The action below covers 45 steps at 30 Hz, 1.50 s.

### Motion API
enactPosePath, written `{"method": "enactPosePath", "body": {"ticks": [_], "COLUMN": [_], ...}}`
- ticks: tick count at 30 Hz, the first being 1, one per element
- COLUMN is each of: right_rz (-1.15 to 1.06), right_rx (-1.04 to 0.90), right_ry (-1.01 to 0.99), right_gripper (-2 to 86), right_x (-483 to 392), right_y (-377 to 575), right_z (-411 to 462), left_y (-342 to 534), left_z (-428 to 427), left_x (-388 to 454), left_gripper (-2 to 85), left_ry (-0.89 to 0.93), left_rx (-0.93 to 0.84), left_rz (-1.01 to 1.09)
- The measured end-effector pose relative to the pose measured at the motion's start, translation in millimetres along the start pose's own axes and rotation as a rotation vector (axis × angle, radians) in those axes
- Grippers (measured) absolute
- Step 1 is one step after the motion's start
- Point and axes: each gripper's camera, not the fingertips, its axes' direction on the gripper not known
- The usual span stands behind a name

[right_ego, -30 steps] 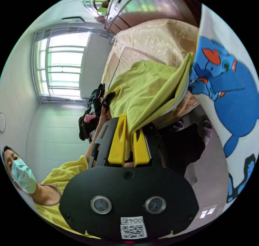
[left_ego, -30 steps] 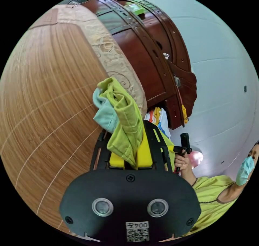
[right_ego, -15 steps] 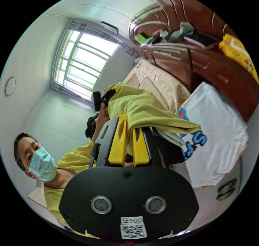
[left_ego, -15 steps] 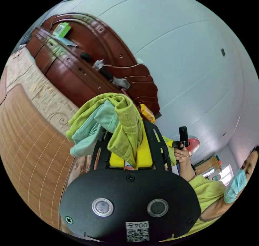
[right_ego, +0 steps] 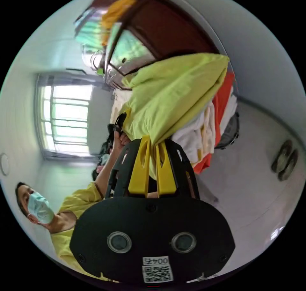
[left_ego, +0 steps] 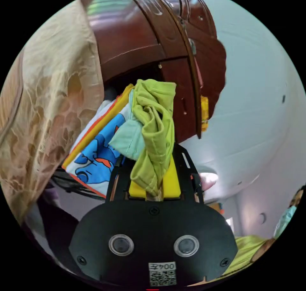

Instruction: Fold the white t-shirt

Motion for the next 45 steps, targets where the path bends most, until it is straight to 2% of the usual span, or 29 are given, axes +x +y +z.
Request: {"method": "enactPosePath", "body": {"ticks": [1, 2, 8, 13, 17, 19, 21, 23, 25, 27, 30, 32, 34, 38, 41, 45], "right_rz": [0.008, 0.008, 0.024, 0.061, -0.017, -0.089, -0.056, 0.009, 0.026, -0.032, -0.259, -0.398, -0.515, -0.572, -0.588, -0.616], "right_rx": [0.036, 0.051, 0.137, 0.196, 0.205, 0.191, 0.153, 0.111, 0.204, 0.341, 0.478, 0.448, 0.389, 0.319, 0.323, 0.265], "right_ry": [-0.126, -0.161, -0.208, -0.271, -0.101, 0.088, 0.176, 0.171, 0.158, 0.247, 0.344, 0.347, 0.448, 0.553, 0.597, 0.623], "right_gripper": [3.8, 3.9, 5.8, 8.6, 3.5, 3.5, 4.1, 5.2, 5.6, 5.7, 5.8, 5.5, 5.2, 5.2, 4.7, 4.8], "right_x": [12.9, 15.7, 13.7, 13.3, -32.8, -78.8, -88.4, -81.7, -83.9, -107.5, -173.6, -214.0, -260.8, -305.9, -326.5, -338.4], "right_y": [7.3, 9.9, 15.7, 12.4, 0.2, -5.6, -3.8, 5.2, 31.5, 52.8, 65.2, 52.1, 21.5, -30.6, -60.5, -91.1], "right_z": [-6.4, -10.0, -45.4, -51.4, -56.7, -59.0, -49.9, -43.6, -56.8, -72.0, -69.0, -45.0, 3.3, 67.8, 99.9, 141.1], "left_y": [-0.3, -5.6, -21.3, -8.3, -7.3, -6.5, -2.2, 6.7, 12.4, 12.5, 0.9, -9.6, -12.4, -15.0, -14.5, -17.3], "left_z": [-2.4, -2.3, -2.3, -17.0, -32.7, -38.1, -48.4, -74.5, -101.9, -118.5, -89.2, -26.3, 24.5, 102.8, 123.6, 138.0], "left_x": [-6.5, -7.2, -49.6, -99.5, -110.6, -116.0, -124.3, -135.5, -131.7, -109.6, -61.4, -25.9, -12.7, -34.3, -36.9, -43.0], "left_gripper": [7.7, 8.1, 9.7, 8.7, 7.5, 7.1, 6.5, 4.6, 3.1, 1.8, 0.7, 0.4, 0.3, 0.2, 0.1, 0.1], "left_ry": [0.024, 0.013, 0.137, 0.256, 0.185, 0.146, 0.111, 0.035, -0.06, -0.161, -0.184, -0.222, -0.326, -0.415, -0.416, -0.547], "left_rx": [0.003, -0.022, -0.096, -0.027, 0.003, -0.005, 0.007, 0.058, 0.138, 0.204, 0.181, 0.065, 0.004, -0.021, -0.033, -0.056], "left_rz": [-0.017, -0.021, -0.14, -0.223, -0.189, -0.185, -0.19, -0.191, -0.147, -0.028, 0.193, 0.351, 0.416, 0.371, 0.388, 0.435]}}
